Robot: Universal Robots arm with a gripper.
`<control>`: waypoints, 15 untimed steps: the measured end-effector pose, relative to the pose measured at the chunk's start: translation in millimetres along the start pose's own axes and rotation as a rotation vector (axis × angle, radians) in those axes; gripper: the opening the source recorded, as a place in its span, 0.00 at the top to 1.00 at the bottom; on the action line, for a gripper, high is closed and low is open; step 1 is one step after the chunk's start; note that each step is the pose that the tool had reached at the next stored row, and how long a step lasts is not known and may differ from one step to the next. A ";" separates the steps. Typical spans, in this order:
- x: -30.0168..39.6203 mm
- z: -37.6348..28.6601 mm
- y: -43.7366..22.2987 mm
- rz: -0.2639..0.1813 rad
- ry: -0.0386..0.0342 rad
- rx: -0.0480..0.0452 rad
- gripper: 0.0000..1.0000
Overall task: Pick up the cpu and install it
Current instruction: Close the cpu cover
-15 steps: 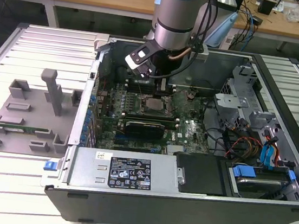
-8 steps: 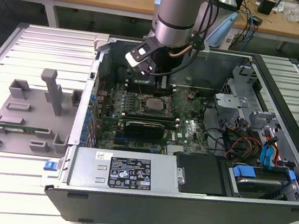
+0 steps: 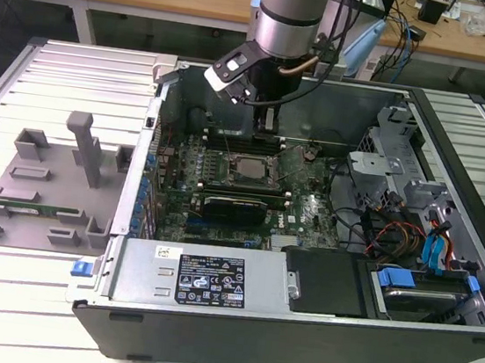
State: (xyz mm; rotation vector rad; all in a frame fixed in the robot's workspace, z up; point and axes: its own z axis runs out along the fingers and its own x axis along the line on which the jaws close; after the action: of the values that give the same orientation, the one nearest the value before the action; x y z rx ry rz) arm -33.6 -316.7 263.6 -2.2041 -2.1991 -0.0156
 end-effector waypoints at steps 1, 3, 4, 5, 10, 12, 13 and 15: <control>0.0 -1.3 0.0 0.000 0.0000 0.0000 0.89; 0.0 -1.9 0.8 0.000 0.0001 0.0000 0.89; 0.0 -2.0 2.6 0.000 0.0000 0.0001 0.89; 0.0 -2.0 4.5 0.000 0.0000 0.0000 0.89; 0.1 -2.1 14.6 0.000 0.0000 0.0000 0.89; 0.1 -2.1 16.3 0.000 0.0000 0.0000 0.89; 0.1 -2.1 18.3 0.000 0.0000 0.0000 0.89; 0.1 -2.2 23.6 0.000 0.0001 0.0000 0.89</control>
State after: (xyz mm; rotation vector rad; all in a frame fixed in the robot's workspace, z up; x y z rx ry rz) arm -10.0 -316.7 265.4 -2.2039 -2.1992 -0.0157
